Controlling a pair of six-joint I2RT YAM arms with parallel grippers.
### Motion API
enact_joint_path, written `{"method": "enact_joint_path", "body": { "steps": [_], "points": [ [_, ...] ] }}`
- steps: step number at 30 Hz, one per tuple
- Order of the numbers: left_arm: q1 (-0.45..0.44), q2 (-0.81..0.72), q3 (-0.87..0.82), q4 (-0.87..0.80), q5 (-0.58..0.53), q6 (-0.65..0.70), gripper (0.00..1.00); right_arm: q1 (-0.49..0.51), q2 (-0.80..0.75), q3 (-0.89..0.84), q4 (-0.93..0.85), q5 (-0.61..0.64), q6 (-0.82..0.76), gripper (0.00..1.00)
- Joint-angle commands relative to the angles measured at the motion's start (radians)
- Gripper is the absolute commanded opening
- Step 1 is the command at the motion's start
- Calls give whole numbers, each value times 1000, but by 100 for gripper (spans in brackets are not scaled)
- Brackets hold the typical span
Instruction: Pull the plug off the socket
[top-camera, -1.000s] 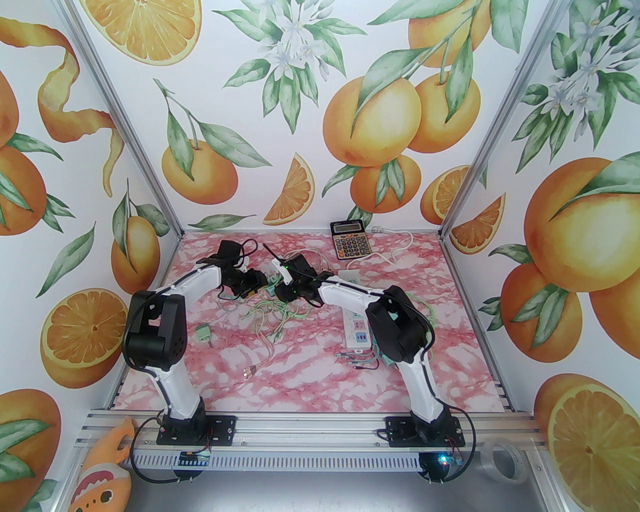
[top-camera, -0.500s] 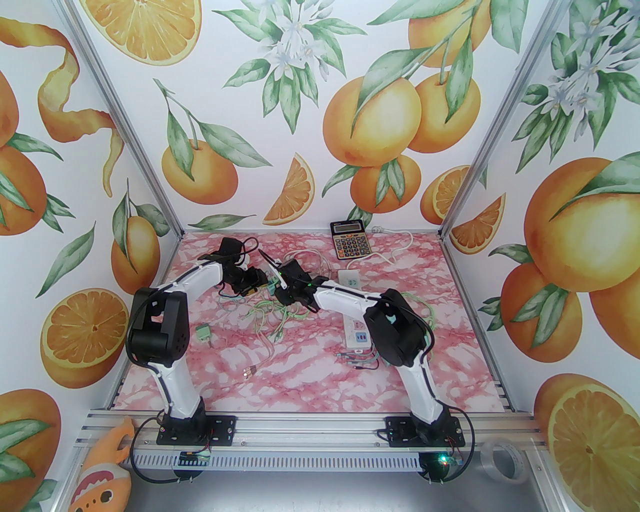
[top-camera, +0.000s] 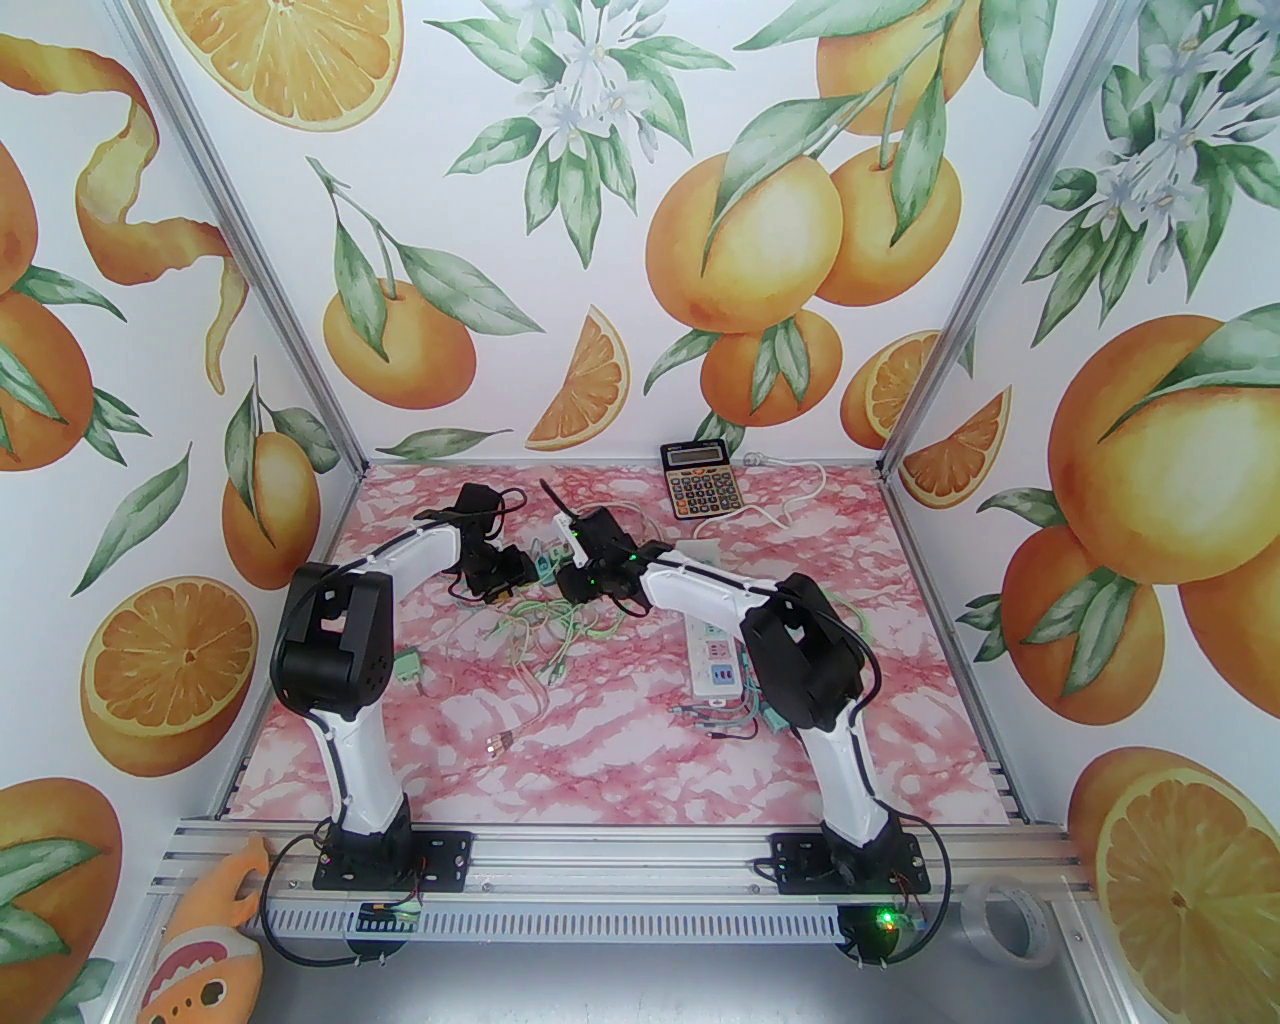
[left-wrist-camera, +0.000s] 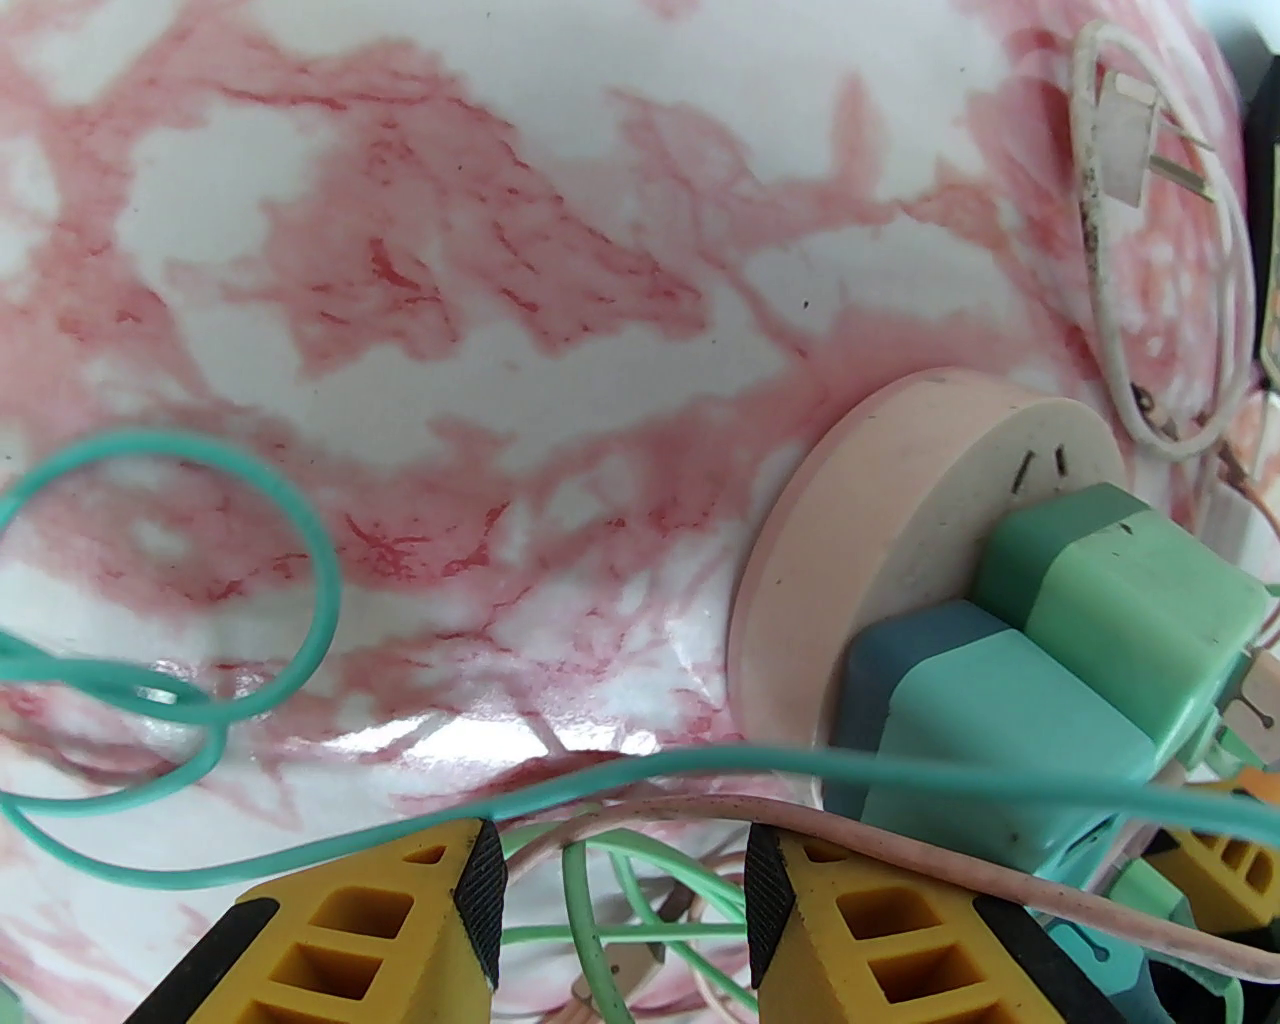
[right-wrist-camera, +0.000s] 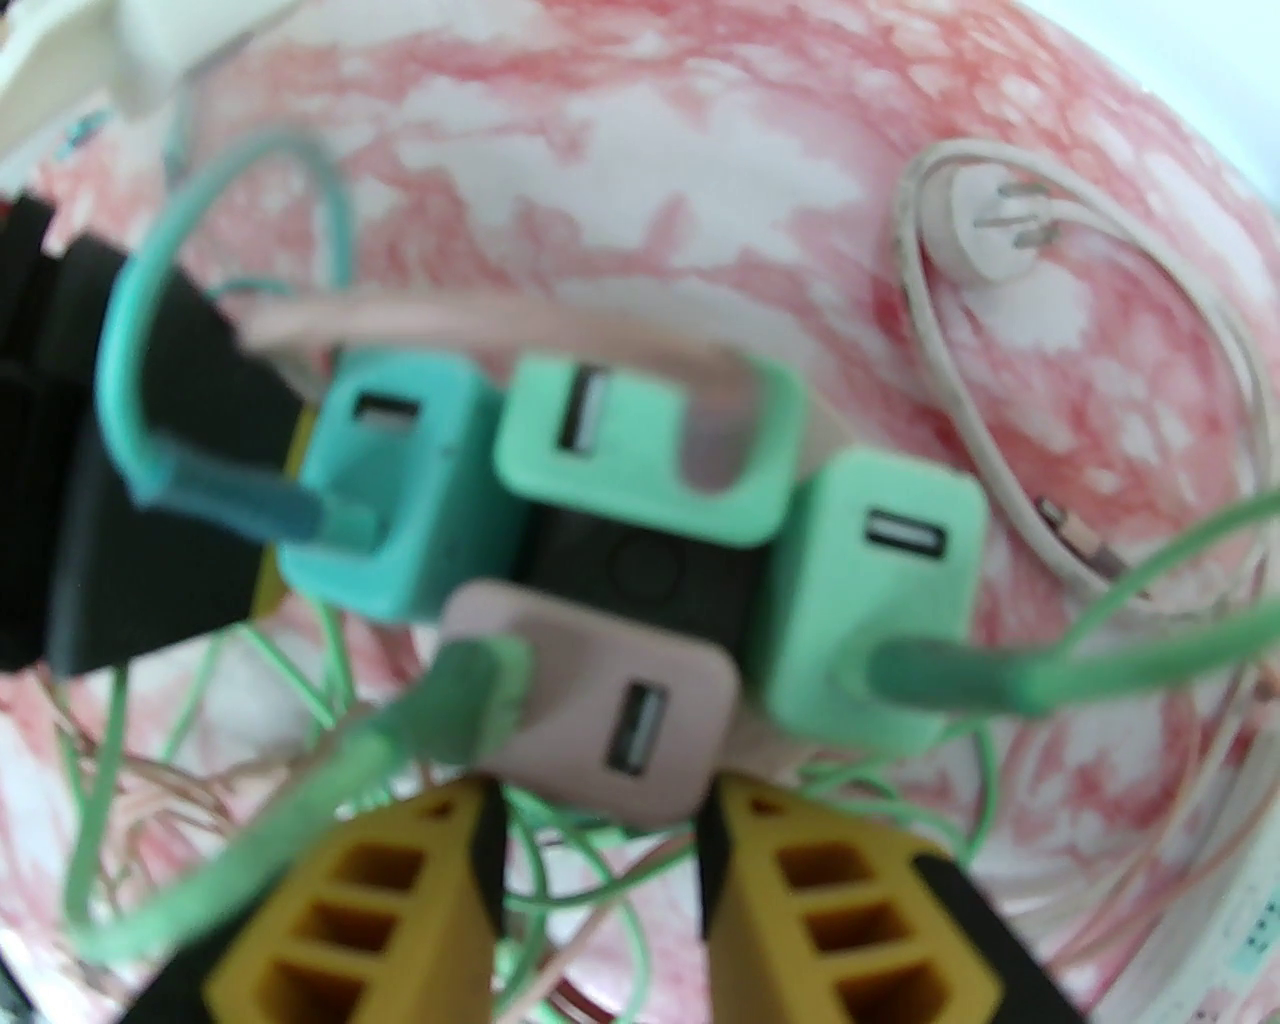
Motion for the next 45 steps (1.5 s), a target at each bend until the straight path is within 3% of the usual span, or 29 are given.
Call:
{"method": "enact_joint_path", "body": {
  "steps": [1,5,13,28,45],
  "points": [
    [-20,4,12,-16,13,25,46,39,-44,26,-15,16,-10,37],
    [-4,-25,19,-24,23,25,45,29,-60,6,-1,6,35,46],
    [48,-83,27,21,98,22,46,8,-90,-32,27,-2,95,53],
    [41,49,129,72,184,12,51,-2,-89,-37,26,-17,108,54],
    [36,37,59,70,234,60,50,-35,-48,-20,19,-22,152,56]
  ]
}}
